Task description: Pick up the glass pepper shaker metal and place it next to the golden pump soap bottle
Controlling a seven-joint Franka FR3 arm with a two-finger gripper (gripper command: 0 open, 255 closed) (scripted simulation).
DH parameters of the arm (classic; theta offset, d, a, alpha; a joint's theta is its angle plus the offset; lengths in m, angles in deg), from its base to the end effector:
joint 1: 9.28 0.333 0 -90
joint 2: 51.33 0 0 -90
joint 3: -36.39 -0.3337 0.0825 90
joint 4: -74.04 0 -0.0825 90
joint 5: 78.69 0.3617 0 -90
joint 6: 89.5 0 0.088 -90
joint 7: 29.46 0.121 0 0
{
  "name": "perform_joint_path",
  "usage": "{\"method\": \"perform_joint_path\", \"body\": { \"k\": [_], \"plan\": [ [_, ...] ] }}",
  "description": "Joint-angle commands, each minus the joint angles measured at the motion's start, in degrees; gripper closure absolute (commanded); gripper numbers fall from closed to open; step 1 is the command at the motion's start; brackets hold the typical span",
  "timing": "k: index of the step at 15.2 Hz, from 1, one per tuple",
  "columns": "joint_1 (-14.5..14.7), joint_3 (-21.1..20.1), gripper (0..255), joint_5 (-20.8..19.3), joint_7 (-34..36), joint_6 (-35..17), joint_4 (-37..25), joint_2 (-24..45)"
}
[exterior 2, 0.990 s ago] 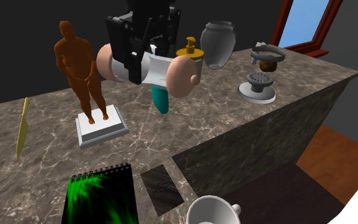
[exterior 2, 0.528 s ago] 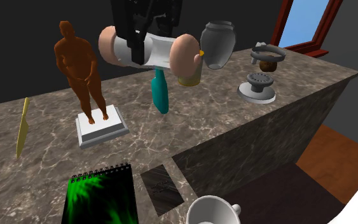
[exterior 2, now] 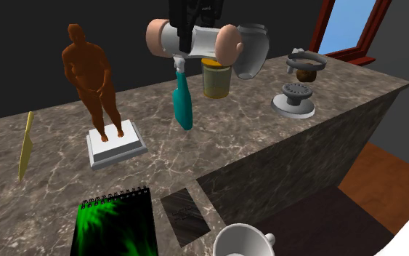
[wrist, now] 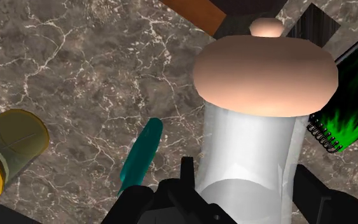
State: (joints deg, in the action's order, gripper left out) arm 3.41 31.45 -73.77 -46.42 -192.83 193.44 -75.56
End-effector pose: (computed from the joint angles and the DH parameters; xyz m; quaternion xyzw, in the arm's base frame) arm 0.3869 0.1389 0.6128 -0.9549 -0.2874 -0.0705 0.0249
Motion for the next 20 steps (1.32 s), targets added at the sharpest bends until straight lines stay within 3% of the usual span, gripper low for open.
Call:
{"method": "perform_joint_path", "body": {
  "k": [1,15,20],
  "plan": [
    [-0.9,1.7,255,-0.5,-2.4,-0.1,-1.9,2.1],
    [-6.7,11.8,255,0.1,-18.2,2.2,-23.4,22.5],
    [-6.7,11.8,255,0.1,-18.5,-1.7,-19.0,22.0]
  ]
}}
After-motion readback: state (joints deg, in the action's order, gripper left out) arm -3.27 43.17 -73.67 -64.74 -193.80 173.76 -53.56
